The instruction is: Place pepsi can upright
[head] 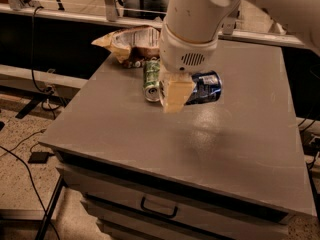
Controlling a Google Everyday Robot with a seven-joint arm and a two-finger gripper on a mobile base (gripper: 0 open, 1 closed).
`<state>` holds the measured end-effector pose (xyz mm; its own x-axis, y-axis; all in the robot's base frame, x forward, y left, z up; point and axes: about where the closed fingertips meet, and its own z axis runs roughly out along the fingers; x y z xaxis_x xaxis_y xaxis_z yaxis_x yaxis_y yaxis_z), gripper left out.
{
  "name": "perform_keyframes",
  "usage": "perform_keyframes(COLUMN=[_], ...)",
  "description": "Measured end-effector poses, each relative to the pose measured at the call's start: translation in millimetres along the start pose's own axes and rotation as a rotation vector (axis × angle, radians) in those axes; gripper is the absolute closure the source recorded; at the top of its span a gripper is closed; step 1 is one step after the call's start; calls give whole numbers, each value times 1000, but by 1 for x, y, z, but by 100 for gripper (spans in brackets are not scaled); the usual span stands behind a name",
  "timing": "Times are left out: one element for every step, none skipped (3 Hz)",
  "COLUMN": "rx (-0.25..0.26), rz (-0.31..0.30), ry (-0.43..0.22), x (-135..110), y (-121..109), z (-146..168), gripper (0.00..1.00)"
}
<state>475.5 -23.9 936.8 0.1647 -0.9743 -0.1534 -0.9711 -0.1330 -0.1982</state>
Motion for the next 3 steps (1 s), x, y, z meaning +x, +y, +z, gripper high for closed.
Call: perform_keyframes(rx=[-14, -10, -20], rz=[14, 57, 75], ry=[-87, -395, -426], x=[0, 31, 36], y=[1, -12, -3], z=[4, 26, 23], gripper=[100, 100, 100])
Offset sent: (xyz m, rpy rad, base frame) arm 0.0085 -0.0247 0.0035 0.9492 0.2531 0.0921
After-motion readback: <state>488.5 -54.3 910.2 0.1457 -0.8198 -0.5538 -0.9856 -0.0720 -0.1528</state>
